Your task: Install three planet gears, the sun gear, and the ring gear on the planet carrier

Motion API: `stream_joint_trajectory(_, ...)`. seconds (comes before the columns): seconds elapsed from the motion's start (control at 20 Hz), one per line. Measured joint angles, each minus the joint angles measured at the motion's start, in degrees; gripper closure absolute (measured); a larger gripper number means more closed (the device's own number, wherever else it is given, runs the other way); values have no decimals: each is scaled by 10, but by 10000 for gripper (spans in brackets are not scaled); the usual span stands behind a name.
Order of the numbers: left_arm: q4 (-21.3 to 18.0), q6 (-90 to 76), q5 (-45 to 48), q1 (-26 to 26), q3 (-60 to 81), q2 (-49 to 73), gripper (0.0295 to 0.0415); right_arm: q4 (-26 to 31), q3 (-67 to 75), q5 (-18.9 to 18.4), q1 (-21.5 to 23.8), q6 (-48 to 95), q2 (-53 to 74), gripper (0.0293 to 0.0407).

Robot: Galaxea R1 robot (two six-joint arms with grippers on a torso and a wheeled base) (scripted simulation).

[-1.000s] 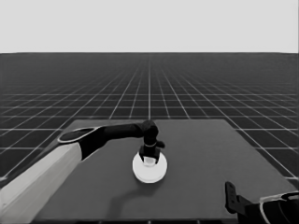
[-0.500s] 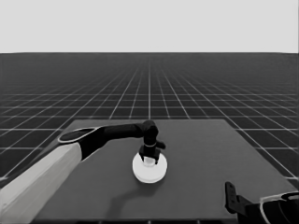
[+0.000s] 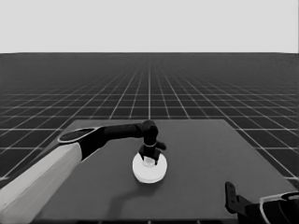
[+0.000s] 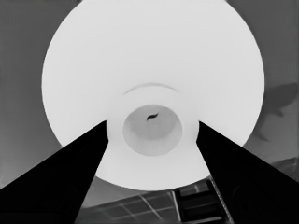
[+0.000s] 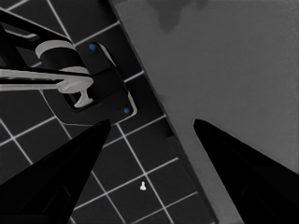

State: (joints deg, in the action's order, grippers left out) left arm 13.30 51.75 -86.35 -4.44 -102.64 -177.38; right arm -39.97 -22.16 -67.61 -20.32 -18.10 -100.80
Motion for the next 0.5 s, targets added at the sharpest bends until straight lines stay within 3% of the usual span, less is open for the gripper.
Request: stream_joint_trajectory(0.5,0,-50,0,-1,0,0,362,0,0,0,0,0,0,315)
